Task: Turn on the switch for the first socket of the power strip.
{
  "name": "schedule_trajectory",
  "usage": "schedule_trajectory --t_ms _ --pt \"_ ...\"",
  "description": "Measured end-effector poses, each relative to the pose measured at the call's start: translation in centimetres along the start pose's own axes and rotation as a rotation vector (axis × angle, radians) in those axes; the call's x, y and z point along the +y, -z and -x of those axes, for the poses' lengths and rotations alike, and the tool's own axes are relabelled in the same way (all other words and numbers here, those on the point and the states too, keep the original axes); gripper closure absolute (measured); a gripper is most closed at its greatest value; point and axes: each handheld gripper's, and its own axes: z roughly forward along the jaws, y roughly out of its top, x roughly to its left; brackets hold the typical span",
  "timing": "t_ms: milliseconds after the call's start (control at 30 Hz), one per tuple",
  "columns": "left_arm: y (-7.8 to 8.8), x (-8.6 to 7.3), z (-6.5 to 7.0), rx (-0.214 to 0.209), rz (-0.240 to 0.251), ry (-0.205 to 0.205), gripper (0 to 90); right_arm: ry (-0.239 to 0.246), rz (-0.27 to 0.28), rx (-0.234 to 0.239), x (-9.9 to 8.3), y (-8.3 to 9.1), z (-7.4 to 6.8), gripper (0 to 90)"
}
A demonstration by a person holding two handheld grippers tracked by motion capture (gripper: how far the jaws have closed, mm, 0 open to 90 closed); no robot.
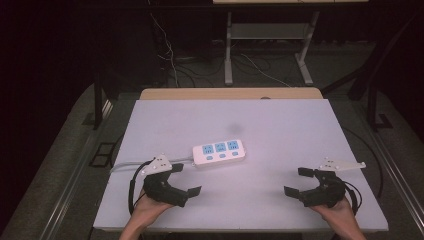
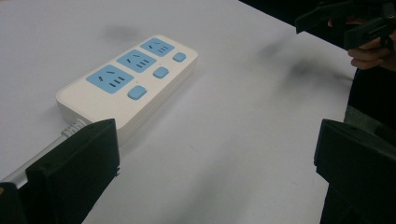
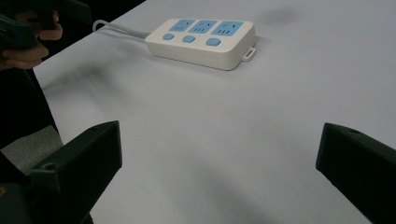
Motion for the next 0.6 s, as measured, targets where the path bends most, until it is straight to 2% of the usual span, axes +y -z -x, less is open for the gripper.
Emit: schedule_trajectory --t_ms 300,600 --pt "0.0 1.5 -0.5 0.005 -0.017 0.0 0.0 0.006 -0.004 0.001 0.0 0.0 -0.1 0.0" --pt "-0.4 3.4 -1.0 0.01 -0.049 -0.028 0.0 0.014 -0.014 0.001 0.0 -0.2 -0.2 0.0"
